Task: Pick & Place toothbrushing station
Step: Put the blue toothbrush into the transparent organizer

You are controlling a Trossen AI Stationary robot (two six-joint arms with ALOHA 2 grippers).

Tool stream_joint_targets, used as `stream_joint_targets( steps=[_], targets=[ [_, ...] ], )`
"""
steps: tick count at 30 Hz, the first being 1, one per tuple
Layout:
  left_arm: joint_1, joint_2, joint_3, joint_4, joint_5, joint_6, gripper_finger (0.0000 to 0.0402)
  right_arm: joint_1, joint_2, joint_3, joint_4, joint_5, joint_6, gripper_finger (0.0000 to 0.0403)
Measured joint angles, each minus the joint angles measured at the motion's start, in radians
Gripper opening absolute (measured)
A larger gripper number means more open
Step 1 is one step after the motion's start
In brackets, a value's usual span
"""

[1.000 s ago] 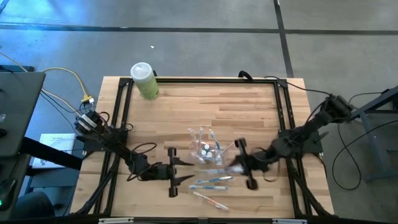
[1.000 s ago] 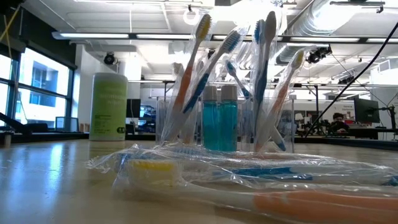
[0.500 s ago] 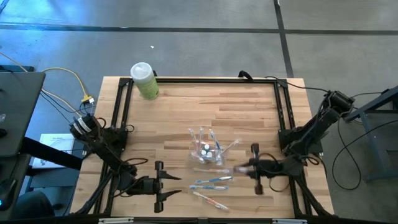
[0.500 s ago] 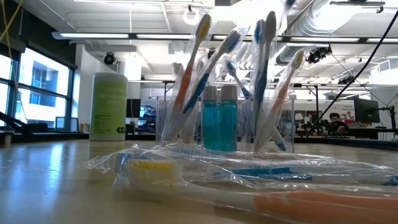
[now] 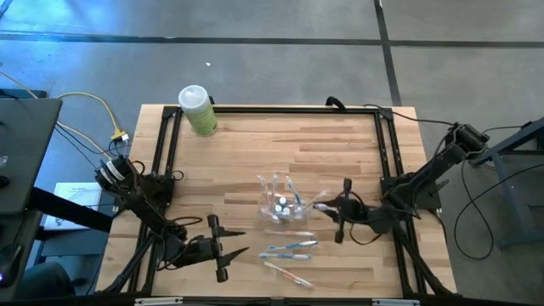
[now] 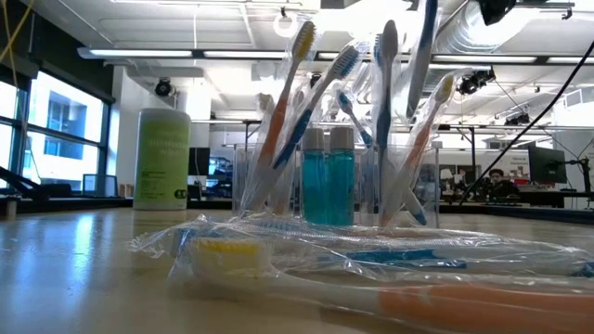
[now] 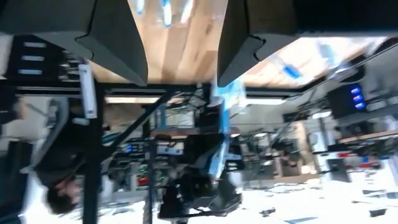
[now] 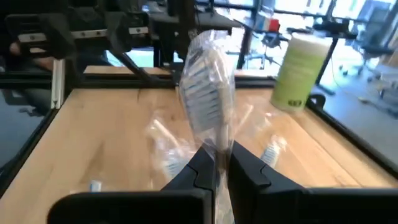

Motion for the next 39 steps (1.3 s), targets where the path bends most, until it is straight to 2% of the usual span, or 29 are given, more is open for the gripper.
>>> stream_joint_targets(
  steps=[4, 7, 12, 18, 26, 32, 39],
  targets=[
    [0.0, 0.0, 0.0, 0.001, -0.104, 0.0, 0.0187, -0.062, 0.02, 0.0, -0.04, -0.062, 0.068, 0.001],
    [0.0, 0.0, 0.0, 0.001, -0.142, 0.0, 0.0187, -0.092, 0.036, 0.0, -0.056, -0.096, 0.08, 0.001],
    [0.001, 0.0, 0.0, 0.002, -0.143, 0.0, 0.0187, -0.143, 0.081, 0.0, -0.07, -0.182, 0.13, 0.001],
    [0.005, 0.0, 0.0, 0.002, -0.144, 0.0, 0.0187, -0.176, 0.15, 0.0, -0.068, -0.232, 0.19, 0.0011],
    [0.005, 0.0, 0.0, 0.002, -0.145, 0.0, 0.0187, -0.194, 0.212, 0.0, -0.071, -0.236, 0.233, 0.0018],
    [0.005, 0.0, 0.0, 0.002, -0.146, 0.0, 0.0187, -0.194, 0.213, 0.0, -0.071, -0.228, 0.233, 0.0063],
    [0.005, 0.0, 0.0, 0.002, -0.146, 0.0, 0.0187, -0.191, 0.213, 0.0, -0.071, -0.231, 0.232, 0.0149]
  ],
)
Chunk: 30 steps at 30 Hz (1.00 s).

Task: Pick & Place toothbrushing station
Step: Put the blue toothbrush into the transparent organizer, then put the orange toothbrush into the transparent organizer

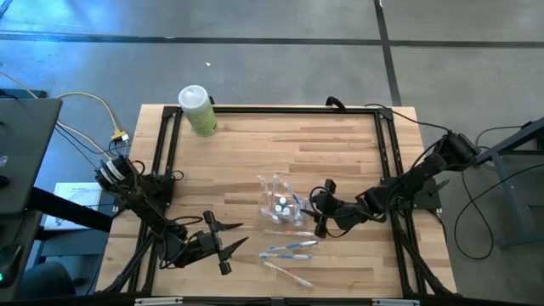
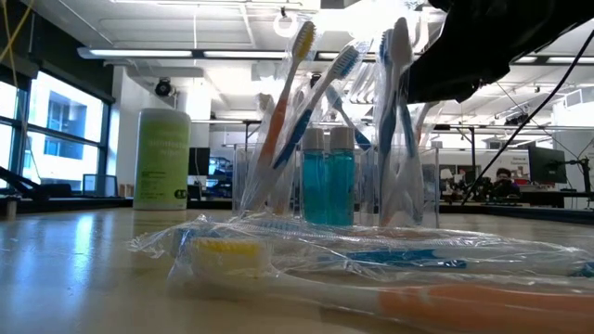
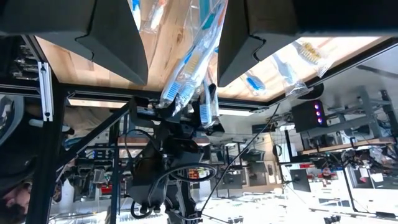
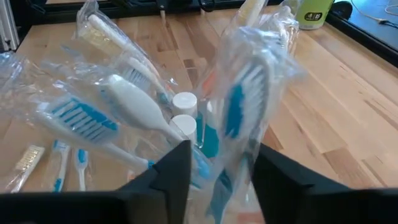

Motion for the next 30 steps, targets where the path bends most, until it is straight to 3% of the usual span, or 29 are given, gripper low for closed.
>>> stream_joint_targets(
  steps=[7, 18, 23, 27, 30],
  targets=[
    [0.0, 0.0, 0.0, -0.001, -0.006, 0.001, 0.0187, 0.007, -0.049, 0.0, 0.0, 0.012, -0.11, 0.0209],
    [0.0, 0.0, 0.0, -0.003, -0.025, 0.001, 0.0187, 0.109, -0.183, 0.0, -0.039, 0.008, -0.218, 0.0194],
    [0.0, 0.0, 0.0, -0.003, -0.026, 0.001, 0.0187, 0.171, -0.275, 0.0, -0.232, -0.151, -0.058, 0.0187],
    [0.0, 0.0, 0.0, -0.003, -0.026, 0.0, 0.0187, 0.179, -0.284, 0.0, -0.479, -0.209, 0.178, 0.0184],
    [0.0, 0.0, 0.0, -0.003, -0.026, 0.0, 0.0187, 0.175, -0.282, -0.001, -0.571, -0.222, 0.252, 0.0184]
  ],
)
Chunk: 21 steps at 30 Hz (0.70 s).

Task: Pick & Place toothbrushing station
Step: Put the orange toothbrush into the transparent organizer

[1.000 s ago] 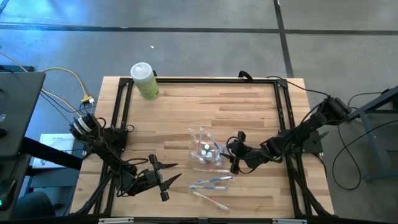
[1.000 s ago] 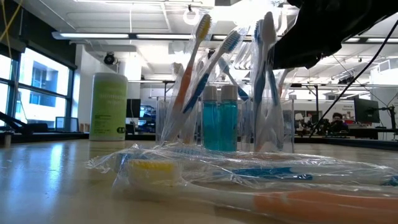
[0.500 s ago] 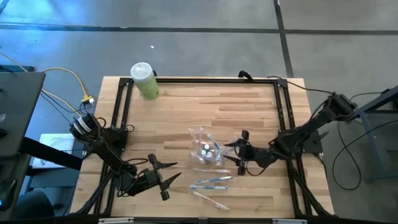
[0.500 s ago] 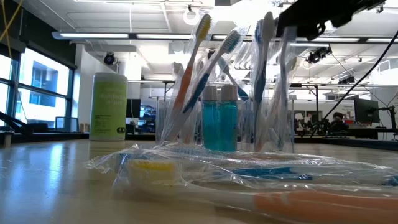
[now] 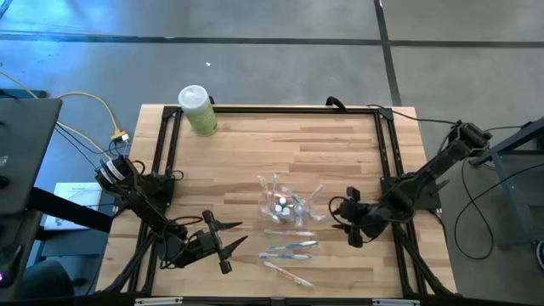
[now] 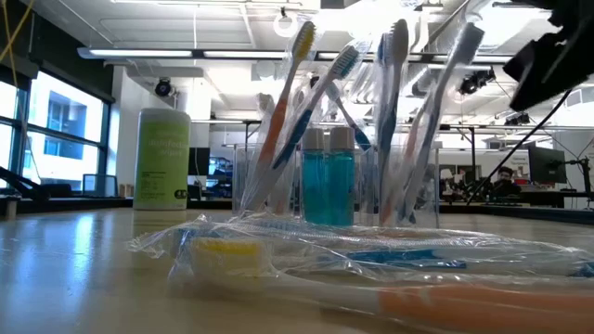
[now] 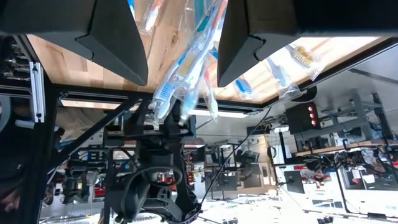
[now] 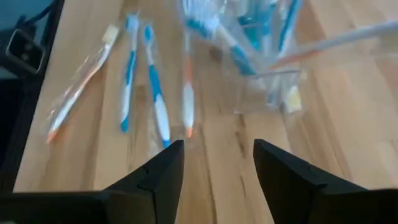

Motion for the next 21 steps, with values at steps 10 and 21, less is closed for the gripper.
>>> stream_joint_targets(
  steps=[10, 21],
  targets=[
    [0.027, 0.0, 0.0, 0.0, 0.002, -0.024, 0.0187, -0.07, -0.001, 0.001, -0.008, 0.063, -0.061, 0.0184],
    [-0.009, 0.0, 0.0, -0.014, 0.002, -0.027, 0.0187, -0.105, 0.0, -0.225, 0.142, 0.287, 0.094, 0.0184]
  ],
)
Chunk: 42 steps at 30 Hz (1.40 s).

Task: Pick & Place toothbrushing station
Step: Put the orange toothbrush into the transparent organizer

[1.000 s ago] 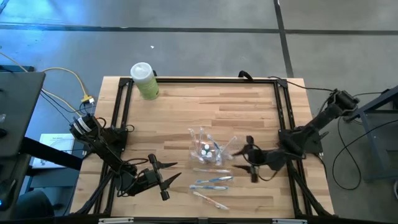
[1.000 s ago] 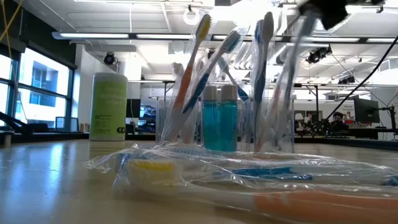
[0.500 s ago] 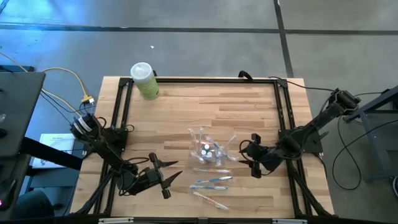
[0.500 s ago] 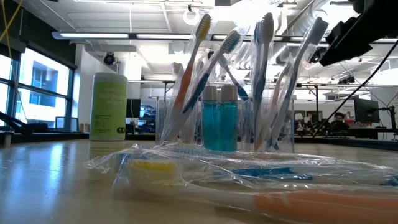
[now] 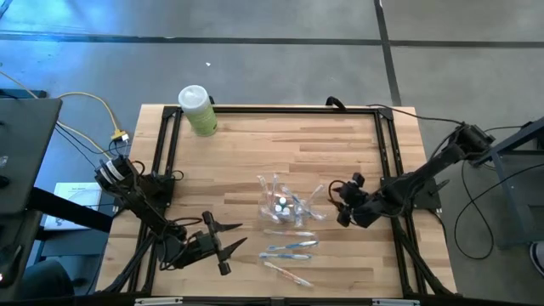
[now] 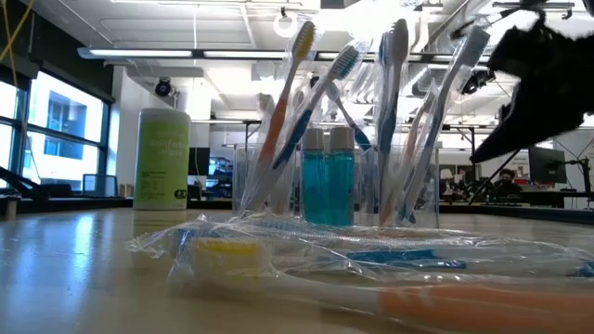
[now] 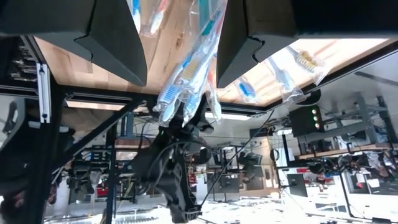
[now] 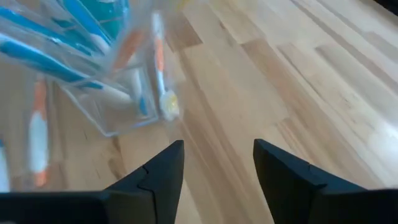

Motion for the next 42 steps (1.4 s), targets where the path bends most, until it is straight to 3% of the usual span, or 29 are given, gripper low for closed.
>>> stream_joint_targets(
  steps=[7, 11, 25, 32, 42],
  targets=[
    [0.005, 0.0, 0.0, 0.001, 0.0, 0.0, 0.0187, 0.0, 0.006, -0.228, 0.457, -0.008, -0.106, 0.0184],
    [0.017, 0.0, 0.0, 0.001, 0.0, 0.0, 0.0187, 0.016, 0.054, -0.294, 0.667, -0.008, -0.276, 0.0184],
    [0.017, 0.0, 0.0, 0.002, 0.008, 0.003, 0.0187, -0.046, 0.394, -0.298, 1.028, 0.013, -0.366, 0.0184],
    [0.017, 0.0, 0.0, 0.002, 0.009, 0.004, 0.0187, -0.102, 0.544, -0.296, 1.261, -0.082, -0.41, 0.0184],
    [0.017, 0.0, 0.0, 0.002, 0.009, 0.004, 0.0187, -0.144, 0.686, -0.212, 1.288, -0.115, -0.439, 0.0184]
  ],
)
